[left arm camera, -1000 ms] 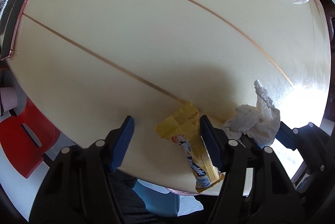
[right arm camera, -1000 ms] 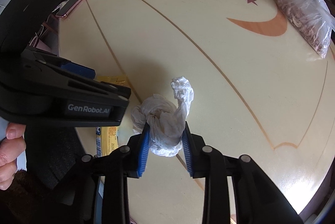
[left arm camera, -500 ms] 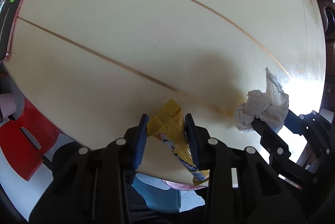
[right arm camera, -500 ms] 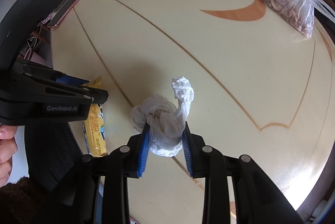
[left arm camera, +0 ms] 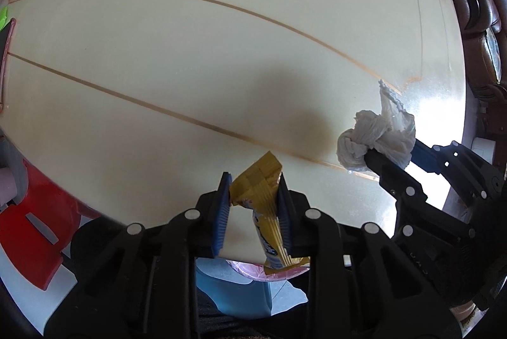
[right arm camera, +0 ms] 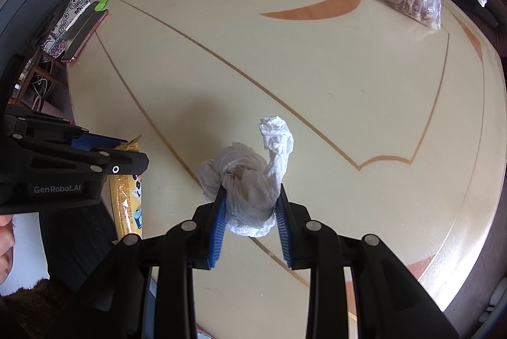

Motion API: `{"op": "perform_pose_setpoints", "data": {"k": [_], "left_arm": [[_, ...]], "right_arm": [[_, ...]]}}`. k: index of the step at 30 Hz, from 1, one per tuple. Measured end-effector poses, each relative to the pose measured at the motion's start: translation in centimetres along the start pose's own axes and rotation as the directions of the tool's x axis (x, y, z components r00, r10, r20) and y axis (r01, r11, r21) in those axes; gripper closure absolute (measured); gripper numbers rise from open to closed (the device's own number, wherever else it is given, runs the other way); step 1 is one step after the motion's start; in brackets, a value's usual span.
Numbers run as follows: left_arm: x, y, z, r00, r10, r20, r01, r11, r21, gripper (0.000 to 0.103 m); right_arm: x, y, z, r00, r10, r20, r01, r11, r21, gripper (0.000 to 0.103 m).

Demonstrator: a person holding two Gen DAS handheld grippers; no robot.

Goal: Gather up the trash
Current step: 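Carry the yellow wrapper in the left tool while the right tool carries the tissue to the bin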

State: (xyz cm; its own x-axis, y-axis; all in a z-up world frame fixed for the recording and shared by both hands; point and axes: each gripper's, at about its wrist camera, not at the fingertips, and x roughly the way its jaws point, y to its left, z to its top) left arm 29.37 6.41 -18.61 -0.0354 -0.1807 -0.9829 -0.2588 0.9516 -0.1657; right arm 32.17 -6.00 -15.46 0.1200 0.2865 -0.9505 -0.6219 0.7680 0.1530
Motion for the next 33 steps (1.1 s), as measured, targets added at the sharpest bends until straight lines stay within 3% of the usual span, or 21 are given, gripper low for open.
{"op": "perform_pose_setpoints", "data": {"k": [6, 13, 20, 33], "left_arm": [[-0.4, -1.6, -0.6, 0.999, -0.028, 0.015, 0.027, 0.998, 0.047, 0.076], [-2.1, -3.9, -2.0, 0.997, -0.017, 0.081, 0.004, 0.989, 0.151, 0.076], [-6.3, -5.1, -2.4, 0.991, -0.026, 0.129, -0.001, 0.977, 0.211, 0.076], [-9.0, -7.3, -9.9, 0.974, -0.042, 0.221, -0.041, 0.934, 0.356, 0.076]], "right_arm": [[-1.3, -1.6, -0.6, 1.000, -0.011, 0.020, 0.010, 0.999, 0.042, 0.074], [-4.0, -3.1, -2.1, 0.998, -0.053, 0.035, 0.051, 0.996, 0.073, 0.074], [-7.0, -3.4, -4.6, 0.994, -0.107, 0.039, 0.103, 0.990, 0.095, 0.074], [-12.3, -0.2, -10.9, 0.981, -0.180, 0.064, 0.170, 0.976, 0.138, 0.074]]}}
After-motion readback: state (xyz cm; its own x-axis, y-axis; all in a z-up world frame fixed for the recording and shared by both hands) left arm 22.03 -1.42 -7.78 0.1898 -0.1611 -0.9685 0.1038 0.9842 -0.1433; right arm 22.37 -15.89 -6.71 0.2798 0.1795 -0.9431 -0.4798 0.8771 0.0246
